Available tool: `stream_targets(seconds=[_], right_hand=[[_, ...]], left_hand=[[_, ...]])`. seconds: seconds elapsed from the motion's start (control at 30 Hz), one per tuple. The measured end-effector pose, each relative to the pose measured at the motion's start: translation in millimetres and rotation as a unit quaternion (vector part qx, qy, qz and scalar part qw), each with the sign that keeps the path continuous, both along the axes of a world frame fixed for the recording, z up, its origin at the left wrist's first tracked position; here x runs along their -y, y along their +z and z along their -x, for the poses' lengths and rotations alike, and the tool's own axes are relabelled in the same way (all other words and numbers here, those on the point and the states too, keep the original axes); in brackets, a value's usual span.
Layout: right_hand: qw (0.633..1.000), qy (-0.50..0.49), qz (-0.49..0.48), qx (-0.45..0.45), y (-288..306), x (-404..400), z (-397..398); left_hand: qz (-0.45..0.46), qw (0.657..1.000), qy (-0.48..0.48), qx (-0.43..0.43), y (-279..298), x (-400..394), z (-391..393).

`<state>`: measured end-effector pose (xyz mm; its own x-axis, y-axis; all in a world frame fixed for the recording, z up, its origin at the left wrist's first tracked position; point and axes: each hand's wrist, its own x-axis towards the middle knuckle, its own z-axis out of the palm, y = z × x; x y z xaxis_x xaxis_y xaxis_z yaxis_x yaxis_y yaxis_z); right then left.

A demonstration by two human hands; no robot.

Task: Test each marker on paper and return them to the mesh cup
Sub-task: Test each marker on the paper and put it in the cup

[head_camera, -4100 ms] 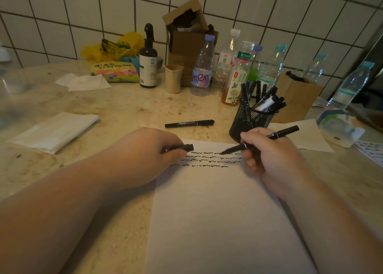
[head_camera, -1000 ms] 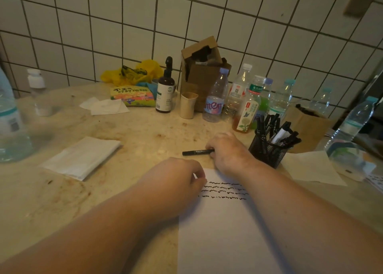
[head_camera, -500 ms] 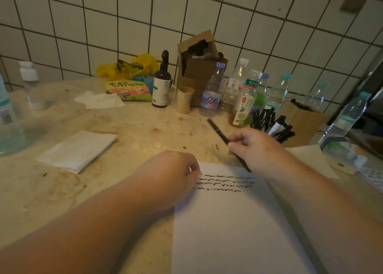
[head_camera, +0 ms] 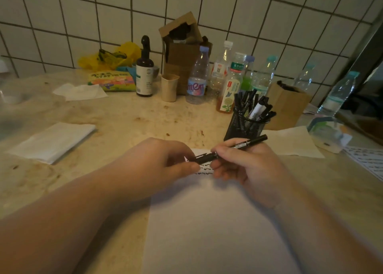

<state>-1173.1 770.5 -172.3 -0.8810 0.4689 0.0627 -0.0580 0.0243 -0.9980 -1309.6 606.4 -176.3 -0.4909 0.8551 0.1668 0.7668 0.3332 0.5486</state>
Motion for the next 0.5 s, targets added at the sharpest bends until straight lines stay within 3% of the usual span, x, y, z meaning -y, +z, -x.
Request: stream_targets(seconds=[0.23, 0.33, 0.4, 0.5], right_hand=[[0.998, 0.05, -0.021, -0.029, 1, 6, -1], [0.996, 0.066, -0.059, -0.021, 7, 3, -3], [0.997, 0.021, -0.058, -0.041, 11, -7, -8], [0.994, -0.056, -0.053, -0.072, 12, -24, -16]], left_hand=[[-0.041, 0.998, -0.035, -0.029, 0, -1, -6], [0.042, 0.995, -0.083, 0.031, 5, 2, -6], [0.077, 0.987, -0.111, 0.09, 10, 8, -2], [0.025, 0.986, -0.063, 0.153, 13, 16, 10]])
